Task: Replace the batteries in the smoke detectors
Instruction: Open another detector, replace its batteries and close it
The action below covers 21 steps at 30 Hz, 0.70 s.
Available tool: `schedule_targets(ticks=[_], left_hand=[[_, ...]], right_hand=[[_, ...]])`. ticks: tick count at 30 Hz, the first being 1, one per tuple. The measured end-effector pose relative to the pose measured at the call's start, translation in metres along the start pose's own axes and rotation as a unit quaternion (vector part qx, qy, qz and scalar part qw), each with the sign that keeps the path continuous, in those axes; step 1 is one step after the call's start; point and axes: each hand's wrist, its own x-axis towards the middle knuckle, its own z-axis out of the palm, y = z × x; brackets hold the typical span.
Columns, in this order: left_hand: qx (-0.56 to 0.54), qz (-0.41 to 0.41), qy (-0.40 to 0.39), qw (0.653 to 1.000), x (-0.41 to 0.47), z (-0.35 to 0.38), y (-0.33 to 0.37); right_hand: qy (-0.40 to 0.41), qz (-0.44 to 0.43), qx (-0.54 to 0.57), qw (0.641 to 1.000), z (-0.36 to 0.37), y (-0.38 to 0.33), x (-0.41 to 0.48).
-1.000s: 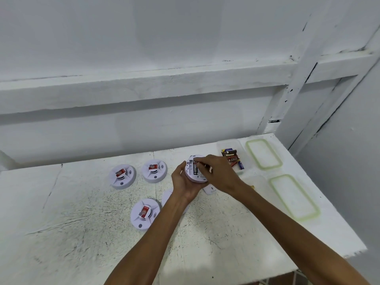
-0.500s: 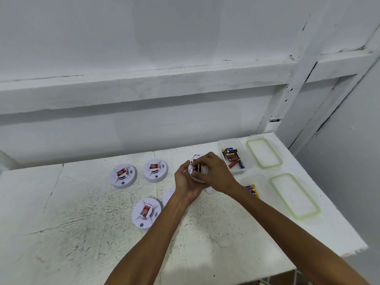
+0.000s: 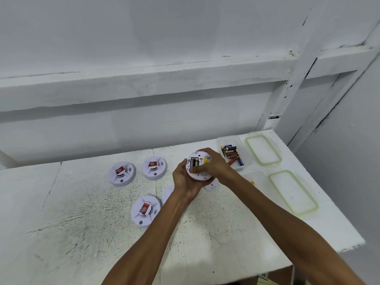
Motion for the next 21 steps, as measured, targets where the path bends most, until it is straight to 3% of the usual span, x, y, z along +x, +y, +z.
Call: schedule_targets(ticks=[4,7,11,13,16,19,21], left_hand=[[0.019,0.014,-0.001,1.000,-0.001,-0.004,0.001],[0.083,0.045,-0.001,0.996,0.001,-0.008,0.003],[0.141,0.099,0.019,0.985,0.006,-0.015,0.009],[0.148,0.117,0.028,0.982,0.006,-0.018,0.011],[0.143,0.124,0.036,0.981,0.007,-0.021,0.012],[0.124,0.114,0.034,0.985,0.007,-0.024,0.014],[0.116,0.091,0.039,0.988,0.006,-0.026,0.018]], right_hand=[[-0.029,-0.017,0.020,0.999,0.001,0.005,0.003],[-0.077,0.024,0.143,0.986,-0.002,0.003,0.004],[0.033,0.128,0.262,0.956,0.002,0.011,0.013],[0.066,0.124,0.190,0.972,0.004,0.022,0.017],[0.086,0.048,-0.032,0.995,0.007,0.040,0.014],[0.096,-0.039,-0.208,0.973,0.012,0.055,0.008],[0.084,-0.044,-0.290,0.952,0.016,0.062,0.006]])
